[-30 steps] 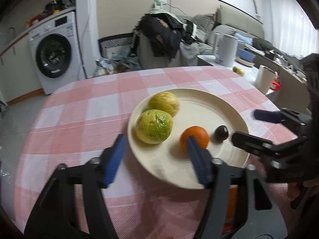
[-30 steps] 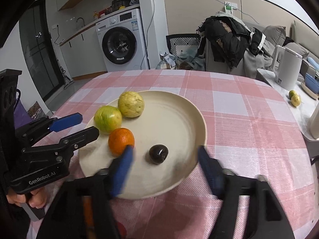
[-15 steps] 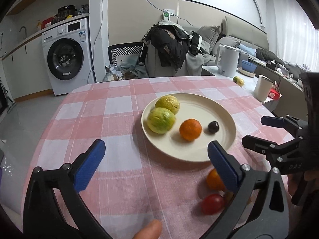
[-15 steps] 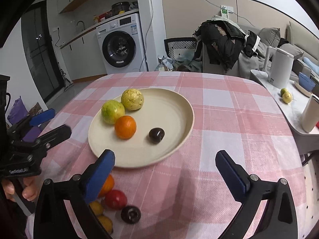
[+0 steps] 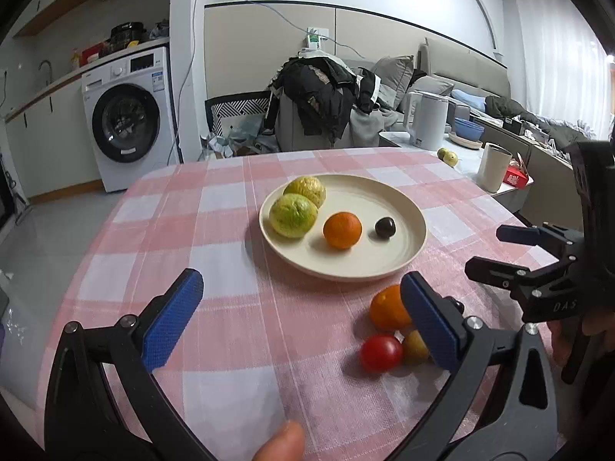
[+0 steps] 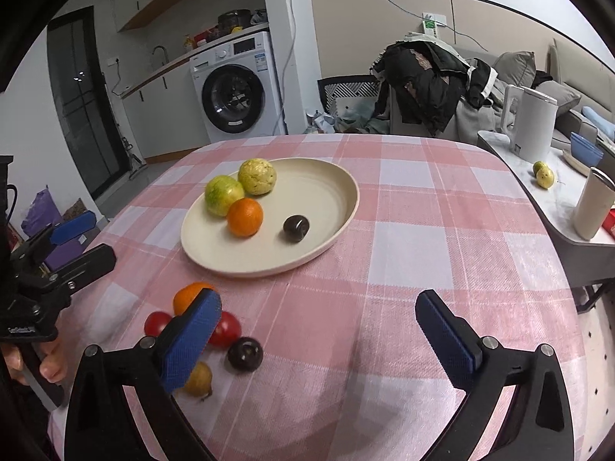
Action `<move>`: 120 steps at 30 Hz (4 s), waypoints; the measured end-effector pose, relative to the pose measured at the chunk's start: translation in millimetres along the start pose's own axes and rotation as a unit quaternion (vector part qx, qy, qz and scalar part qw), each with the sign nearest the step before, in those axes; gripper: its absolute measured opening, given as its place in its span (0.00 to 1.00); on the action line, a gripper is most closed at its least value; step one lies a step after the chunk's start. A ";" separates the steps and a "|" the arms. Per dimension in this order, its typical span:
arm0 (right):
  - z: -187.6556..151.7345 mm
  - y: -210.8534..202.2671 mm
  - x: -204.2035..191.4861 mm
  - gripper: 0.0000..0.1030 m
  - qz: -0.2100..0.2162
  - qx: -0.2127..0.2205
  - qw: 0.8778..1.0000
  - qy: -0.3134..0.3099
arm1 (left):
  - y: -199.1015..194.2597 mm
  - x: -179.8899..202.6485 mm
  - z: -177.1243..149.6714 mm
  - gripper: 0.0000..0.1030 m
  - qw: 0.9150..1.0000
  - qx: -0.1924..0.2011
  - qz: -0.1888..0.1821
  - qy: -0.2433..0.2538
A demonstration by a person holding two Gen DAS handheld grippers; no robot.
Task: Organize fruits
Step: 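Withdraw both tools from the plate toward the remaining fruit, then reach the right tool to a dark plum and grasp it, then grasp a red tomato with the left tool while the right tool holds the plum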
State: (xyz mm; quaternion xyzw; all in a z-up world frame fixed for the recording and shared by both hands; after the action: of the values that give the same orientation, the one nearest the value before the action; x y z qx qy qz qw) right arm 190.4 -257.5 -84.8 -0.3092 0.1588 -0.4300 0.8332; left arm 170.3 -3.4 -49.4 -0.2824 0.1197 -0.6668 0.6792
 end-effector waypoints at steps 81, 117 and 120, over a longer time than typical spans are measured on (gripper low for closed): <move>-36.0 19.5 -59.9 0.26 0.067 -0.099 0.985 -0.126 | 28.6 16.4 -57.5 0.98 0.991 -0.116 -0.030 0.053; -21.8 -2.3 -42.4 0.24 0.062 -0.064 0.991 -0.095 | 45.2 41.3 -82.6 0.41 0.977 -0.183 -0.065 0.090; -22.0 -0.9 -41.5 0.24 0.062 -0.066 0.992 -0.093 | 44.7 41.9 -83.4 0.37 0.976 -0.184 -0.069 0.090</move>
State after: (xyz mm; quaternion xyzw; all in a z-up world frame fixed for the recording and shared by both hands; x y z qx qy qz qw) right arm 154.1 -232.4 -101.0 -0.3916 0.1270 -0.3357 0.8473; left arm 166.3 -65.0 -132.4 -0.3486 0.2814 -0.7014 0.5544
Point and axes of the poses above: each gripper's, at about its wrist camera, not at the fingertips, and y roughly the way its jaws point, x to its right, z to its top, the point moved 10 cm from there along y, roughly the way its jaws point, and after that the axes turned 13 degrees about -y, right-handed, at the moved point
